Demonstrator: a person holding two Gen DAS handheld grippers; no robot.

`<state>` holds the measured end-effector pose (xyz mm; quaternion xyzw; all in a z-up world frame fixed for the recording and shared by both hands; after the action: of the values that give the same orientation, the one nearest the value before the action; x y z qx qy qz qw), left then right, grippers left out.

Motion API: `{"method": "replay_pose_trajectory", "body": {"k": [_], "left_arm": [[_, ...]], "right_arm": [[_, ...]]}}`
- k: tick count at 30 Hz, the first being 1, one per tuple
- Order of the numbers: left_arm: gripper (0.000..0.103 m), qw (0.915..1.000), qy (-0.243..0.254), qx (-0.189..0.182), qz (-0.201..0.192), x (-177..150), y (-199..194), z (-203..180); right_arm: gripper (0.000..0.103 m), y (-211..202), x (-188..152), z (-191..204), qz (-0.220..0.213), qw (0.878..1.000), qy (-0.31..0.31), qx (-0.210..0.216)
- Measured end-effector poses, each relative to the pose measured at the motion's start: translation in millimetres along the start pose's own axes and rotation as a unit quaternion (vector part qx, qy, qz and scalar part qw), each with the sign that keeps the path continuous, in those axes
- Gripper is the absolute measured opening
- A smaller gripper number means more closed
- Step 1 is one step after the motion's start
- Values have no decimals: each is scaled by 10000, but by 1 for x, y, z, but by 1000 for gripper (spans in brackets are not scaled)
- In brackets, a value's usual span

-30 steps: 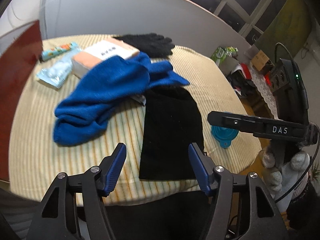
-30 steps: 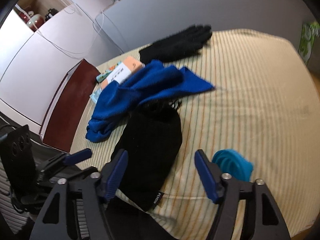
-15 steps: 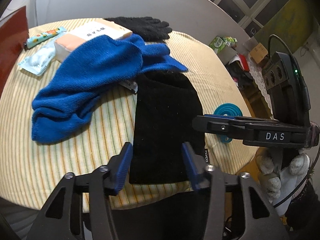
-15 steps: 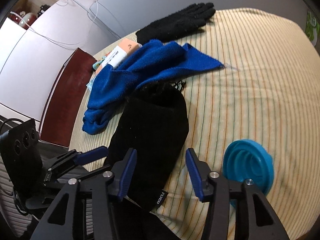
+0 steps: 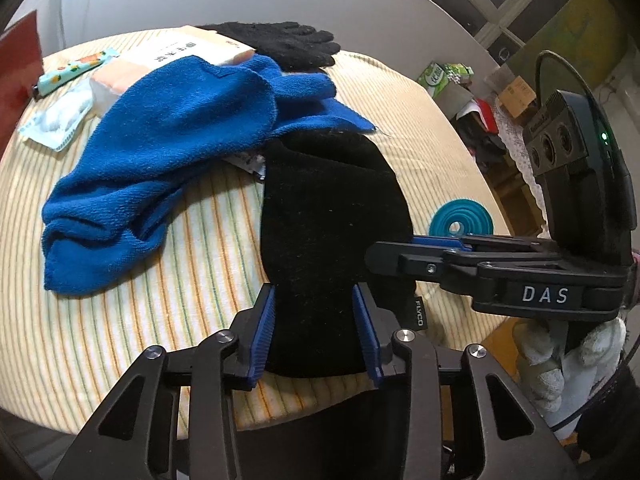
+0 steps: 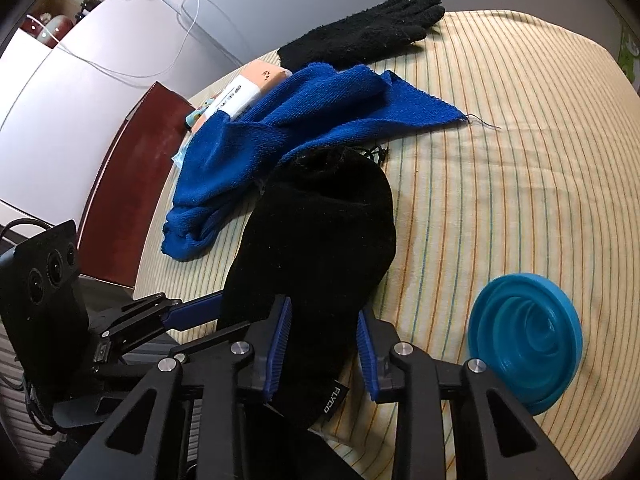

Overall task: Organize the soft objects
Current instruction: 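Lower the left gripper onto the black velvet pouch and close, then lift the black pouch with the left gripper and lower into the shoebox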

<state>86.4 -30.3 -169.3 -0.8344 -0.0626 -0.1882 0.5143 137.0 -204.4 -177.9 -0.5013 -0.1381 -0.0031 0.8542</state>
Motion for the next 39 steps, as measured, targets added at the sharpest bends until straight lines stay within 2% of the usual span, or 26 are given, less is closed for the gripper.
{"method": "replay_pose_trajectory", "body": {"k": [4,7,15,21,29,39], "left_arm": [[45,9998,-92,94,-123,1,-1,4],[45,9999,46,94,-102,5,1,1],[33,9997,170,-96,-113,5,-1,-12],[33,9988,139,-276,-373,4,-24,-18],[33,9935,35,-121,-1130,8,-88,-3],[33,9798,-425,429,-1907,5,-161,56]], "right_arm": [[28,-2,-1,-5,14,10000,31,81],[28,-3,-2,-6,10,10000,26,77],[28,-12,-6,-4,-103,9999,88,24],[28,-38,-9,11,-315,9995,-31,38],[28,-65,10,76,-693,9952,-666,158],[28,-46,44,180,-728,9845,-1514,496]]}}
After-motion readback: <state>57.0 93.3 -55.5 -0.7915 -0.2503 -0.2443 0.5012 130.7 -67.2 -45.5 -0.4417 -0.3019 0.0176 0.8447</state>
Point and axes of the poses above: each gripper's, at about its wrist camera, not at the fingertips, and y roughly the way its jaws point, z to its left, x to its top, the point moved 1 cm from there along y, roughly the way its jaws point, and after that the axes turned 3 degrees about z, right-handed, at the moved point
